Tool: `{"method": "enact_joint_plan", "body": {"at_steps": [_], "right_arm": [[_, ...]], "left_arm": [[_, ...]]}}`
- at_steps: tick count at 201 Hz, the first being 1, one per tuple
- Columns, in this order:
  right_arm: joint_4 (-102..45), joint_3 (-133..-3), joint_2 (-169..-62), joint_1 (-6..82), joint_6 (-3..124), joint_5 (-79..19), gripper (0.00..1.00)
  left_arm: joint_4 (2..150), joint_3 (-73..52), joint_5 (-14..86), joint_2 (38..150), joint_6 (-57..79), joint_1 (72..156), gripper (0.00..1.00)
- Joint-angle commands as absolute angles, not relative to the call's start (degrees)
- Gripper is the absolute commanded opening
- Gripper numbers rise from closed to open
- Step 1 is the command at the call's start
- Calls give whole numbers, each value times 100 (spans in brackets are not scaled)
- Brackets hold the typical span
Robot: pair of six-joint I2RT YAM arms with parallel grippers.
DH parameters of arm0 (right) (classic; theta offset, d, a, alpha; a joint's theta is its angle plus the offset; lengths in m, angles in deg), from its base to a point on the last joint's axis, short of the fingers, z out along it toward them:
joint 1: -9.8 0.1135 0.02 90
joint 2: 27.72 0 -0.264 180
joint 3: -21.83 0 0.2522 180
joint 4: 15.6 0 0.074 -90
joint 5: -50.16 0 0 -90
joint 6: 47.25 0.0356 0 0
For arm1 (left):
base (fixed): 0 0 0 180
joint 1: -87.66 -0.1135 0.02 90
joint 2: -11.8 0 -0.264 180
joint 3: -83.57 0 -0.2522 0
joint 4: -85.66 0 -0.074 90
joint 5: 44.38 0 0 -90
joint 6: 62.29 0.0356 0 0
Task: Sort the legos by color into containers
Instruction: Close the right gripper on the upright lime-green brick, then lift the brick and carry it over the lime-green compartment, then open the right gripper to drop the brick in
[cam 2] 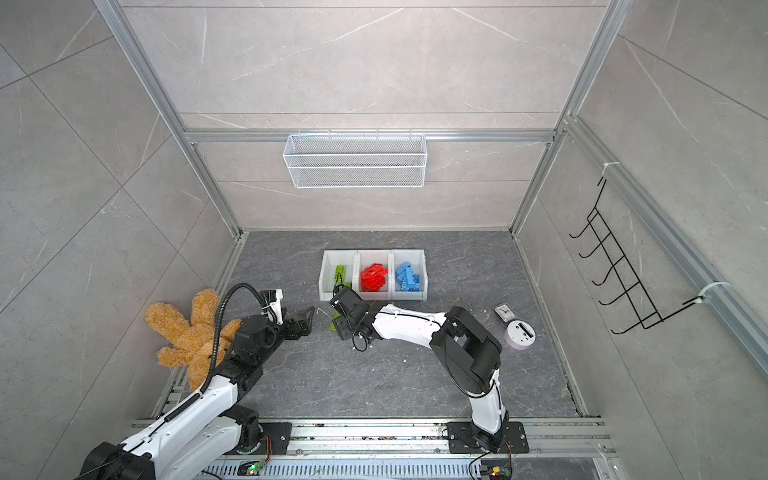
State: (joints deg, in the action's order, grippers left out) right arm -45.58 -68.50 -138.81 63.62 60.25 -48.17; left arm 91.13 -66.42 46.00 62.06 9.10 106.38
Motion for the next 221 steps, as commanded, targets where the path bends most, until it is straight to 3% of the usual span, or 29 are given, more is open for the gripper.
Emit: {"method": "enact_joint_plan", "body": {"at_steps": [1, 49, 111, 202, 221], "right_arm": [[-4646, -7310, -13774, 6314, 5648, -4894, 60], [-4729, -8437, -14391, 5822, 5359, -4284, 59], [-4910, -10043, -15672, 5480, 5464, -4326, 58], [-5273, -10882, -16469, 5419, 5452, -4418, 62], [-5256, -10886, -16501, 5418, 5466, -4422, 68]], "left_arm": [[9388, -6674, 4575, 6262, 881, 10647, 99], [9375, -6734, 4728, 6191, 757, 10648, 99], [9273, -6795, 4817, 5947, 759, 10645, 99], [9359, -6759, 4677, 6104, 714, 10646, 99], [9361, -6768, 4679, 6084, 718, 10646, 99]]}}
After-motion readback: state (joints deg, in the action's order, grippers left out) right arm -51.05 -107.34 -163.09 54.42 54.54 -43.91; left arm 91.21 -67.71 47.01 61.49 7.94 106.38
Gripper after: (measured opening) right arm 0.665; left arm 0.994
